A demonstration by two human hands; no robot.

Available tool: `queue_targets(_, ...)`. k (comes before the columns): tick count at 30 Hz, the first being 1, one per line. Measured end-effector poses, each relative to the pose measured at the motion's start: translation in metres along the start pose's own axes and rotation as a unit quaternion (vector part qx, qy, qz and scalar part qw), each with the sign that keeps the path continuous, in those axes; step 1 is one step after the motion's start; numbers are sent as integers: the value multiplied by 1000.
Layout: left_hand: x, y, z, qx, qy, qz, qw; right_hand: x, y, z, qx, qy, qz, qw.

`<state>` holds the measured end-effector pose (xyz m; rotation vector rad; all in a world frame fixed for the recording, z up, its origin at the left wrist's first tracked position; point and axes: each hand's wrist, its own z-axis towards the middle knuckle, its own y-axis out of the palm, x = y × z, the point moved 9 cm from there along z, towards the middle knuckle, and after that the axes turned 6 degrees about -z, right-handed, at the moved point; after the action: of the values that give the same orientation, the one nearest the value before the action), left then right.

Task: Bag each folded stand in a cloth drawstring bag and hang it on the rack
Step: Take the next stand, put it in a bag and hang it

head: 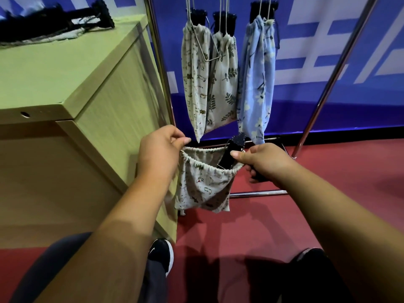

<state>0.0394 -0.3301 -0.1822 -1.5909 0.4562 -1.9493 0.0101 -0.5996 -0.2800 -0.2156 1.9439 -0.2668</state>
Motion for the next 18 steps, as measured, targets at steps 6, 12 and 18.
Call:
queue_targets(6, -28, 17, 6, -18, -123, -249, 960, -4, 2, 0, -4, -27, -18, 999)
queue_targets(12, -35, 46, -2, -88, -213, -337, 913, -10, 14, -5, -36, -39, -31, 998)
queue_targets(18, -15, 73, -16, -197, -144, -186, 952, -19, 38, -18, -113, -70, -44, 990)
